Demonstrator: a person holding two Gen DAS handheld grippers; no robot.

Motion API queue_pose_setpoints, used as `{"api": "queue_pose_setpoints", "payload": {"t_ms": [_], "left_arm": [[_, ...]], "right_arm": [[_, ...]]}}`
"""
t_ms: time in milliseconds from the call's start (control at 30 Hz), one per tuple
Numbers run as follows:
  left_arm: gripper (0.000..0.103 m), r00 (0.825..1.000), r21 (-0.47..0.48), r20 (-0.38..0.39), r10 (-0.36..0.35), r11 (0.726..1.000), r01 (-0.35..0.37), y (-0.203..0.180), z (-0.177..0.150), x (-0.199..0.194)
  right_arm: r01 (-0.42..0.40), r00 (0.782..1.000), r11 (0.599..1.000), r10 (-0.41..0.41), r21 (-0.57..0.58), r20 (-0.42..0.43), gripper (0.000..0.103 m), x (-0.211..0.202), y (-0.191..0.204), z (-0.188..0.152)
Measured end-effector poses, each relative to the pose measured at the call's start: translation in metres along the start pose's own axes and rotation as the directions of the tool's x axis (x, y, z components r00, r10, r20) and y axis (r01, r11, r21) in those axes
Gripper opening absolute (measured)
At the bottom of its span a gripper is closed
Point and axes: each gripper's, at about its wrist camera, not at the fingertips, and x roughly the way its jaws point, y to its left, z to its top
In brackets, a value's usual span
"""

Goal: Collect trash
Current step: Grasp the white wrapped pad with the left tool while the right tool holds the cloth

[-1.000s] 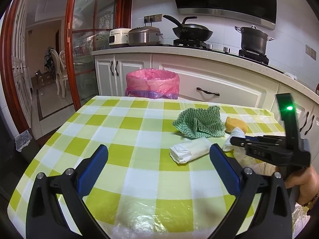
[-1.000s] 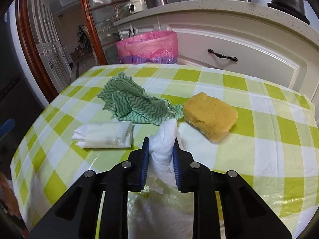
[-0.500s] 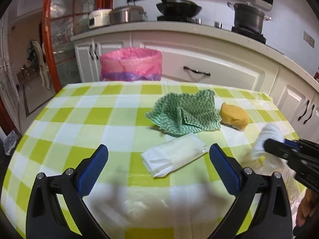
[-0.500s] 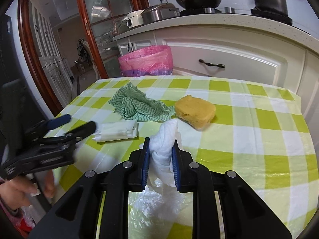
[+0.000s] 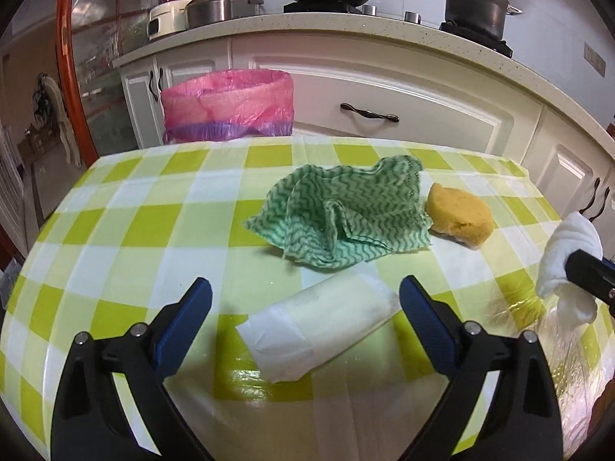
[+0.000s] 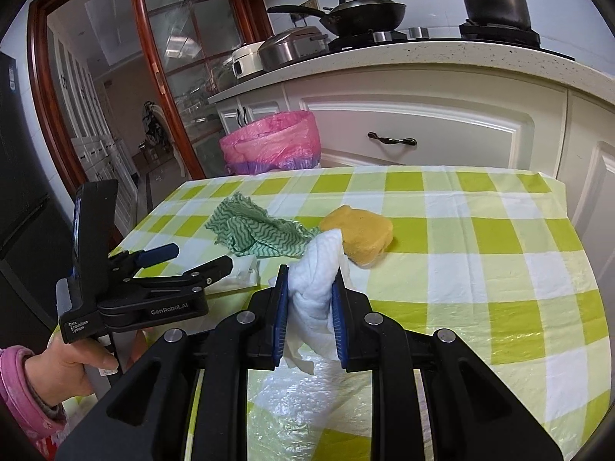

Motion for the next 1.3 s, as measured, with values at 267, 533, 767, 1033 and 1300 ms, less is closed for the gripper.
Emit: {"api": "queue_pose_setpoints", "payload": {"t_ms": [267, 533, 767, 1033, 1300], "left_arm": [[0.063, 0.997, -0.036, -0.022, -0.077, 0.996, 0.076, -0.005, -0.014, -0.008], [0.063, 0.998, 0.014, 0.036, -0.045, 0.999, 0.045, -0.024, -0.016, -0.028], [0.063, 0.999, 0.042, -0.029, -0.016, 0.999, 0.017, -0.028, -0.011, -0.009], [0.054, 0.995, 0.078, -0.094, -0.033, 0.996, 0.040, -0.035, -0.012, 0.002], [0.047, 0.995, 0.099, -0.097, -0.039, 0.994, 0.048, -0.042, -0.018, 0.001]], "right_arm": [[-0.003, 1.000, 1.000, 0.003, 0.011, 0.003, 0.021, 0.000, 0.002, -0.002], [0.002, 1.000, 1.000, -0.002, 0.022, -0.012, 0.021, 0.004, 0.000, -0.006], [0.003, 1.000, 0.999, -0.003, 0.033, -0.012, 0.021, 0.004, -0.004, -0.009], [-0.005, 1.000, 0.999, 0.005, 0.048, -0.002, 0.021, 0.001, -0.007, -0.007], [-0.007, 1.000, 0.999, 0.008, 0.041, -0.013, 0.021, 0.002, -0.004, -0.008]]}}
